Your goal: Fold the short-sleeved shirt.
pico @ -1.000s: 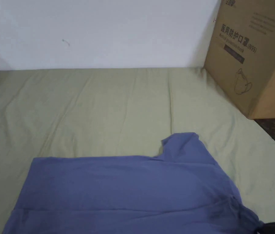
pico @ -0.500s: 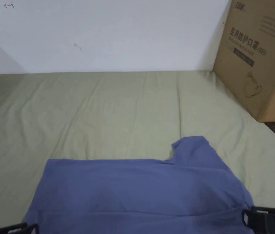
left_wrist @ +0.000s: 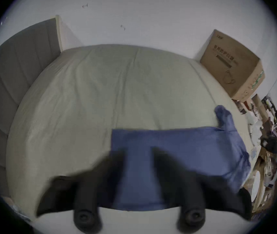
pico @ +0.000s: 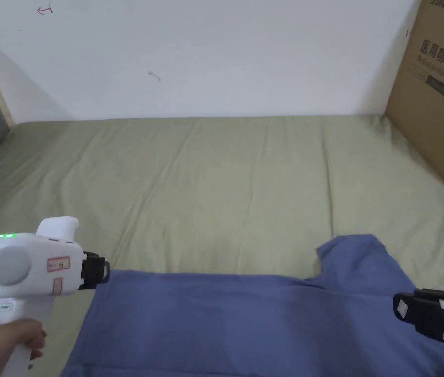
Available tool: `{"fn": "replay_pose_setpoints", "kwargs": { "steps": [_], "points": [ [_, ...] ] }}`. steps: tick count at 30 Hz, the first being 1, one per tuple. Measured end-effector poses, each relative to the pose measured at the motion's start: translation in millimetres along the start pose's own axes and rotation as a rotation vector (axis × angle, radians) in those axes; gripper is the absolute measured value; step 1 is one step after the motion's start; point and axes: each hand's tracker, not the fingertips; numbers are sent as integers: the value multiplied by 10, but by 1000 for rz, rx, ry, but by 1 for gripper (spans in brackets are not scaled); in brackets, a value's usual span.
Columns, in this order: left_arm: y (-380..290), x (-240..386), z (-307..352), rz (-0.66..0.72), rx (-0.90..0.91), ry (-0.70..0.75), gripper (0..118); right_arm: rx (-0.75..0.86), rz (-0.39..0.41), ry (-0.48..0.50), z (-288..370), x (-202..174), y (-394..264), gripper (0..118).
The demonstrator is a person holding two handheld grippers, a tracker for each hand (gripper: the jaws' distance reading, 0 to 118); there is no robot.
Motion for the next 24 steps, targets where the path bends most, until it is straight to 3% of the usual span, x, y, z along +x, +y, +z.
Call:
{"fn": "replay_pose_setpoints", "kwargs": {
  "steps": [1, 2, 3, 8, 9, 10, 11, 13, 15, 16, 17, 18, 19, 20, 24],
  "points": [
    [57, -81, -173, -11, -29, 28, 72, -14, 8, -2, -50, 7, -1, 0],
    [100, -167, -361, -14, -68, 45, 97, -33, 14, -4, -102, 16, -5, 0],
    [108, -109, -436, -16, -94, 71, 110, -48, 16, -9, -148, 24, -12, 0],
    [43, -242, -1009, -64, -197, 97, 108, -115, 5, -41, -381, 289, -87, 0],
    [0, -229, -1067, -105, -220, 94, 100, -123, 4, -47, -427, 321, -81, 0],
    [-53, -207, -1106, -143, -233, 99, 78, -128, 2, -52, -483, 360, -63, 0],
    [-44, -174, -1086, -159, -241, 74, 47, -131, 3, -55, -540, 401, -33, 0],
    [-97, -43, -956, -172, -183, 24, 2, -134, 7, -74, -665, 561, 53, 0],
    [-90, 89, -792, -220, -145, -1, 3, -124, -7, -96, -801, 678, 217, 0],
    [-104, 148, -707, -227, -125, -18, 3, -106, -34, -97, -898, 829, 294, 9],
    [-115, 197, -619, -235, -114, -13, 3, -86, -63, -97, -984, 915, 395, 36],
    [-120, 226, -541, -239, -94, -14, 3, -71, -94, -97, -1069, 992, 489, 87],
    [-71, 214, -459, -239, -64, -13, 3, -78, -126, -119, -1185, 1080, 591, 112],
    [-59, 210, -385, -227, -49, -13, 3, -92, -141, -147, -1300, 1153, 668, 118],
    [13, 99, -123, -175, 9, -11, 3, -156, -198, -201, -1794, 1409, 906, 117]
  ]
}}
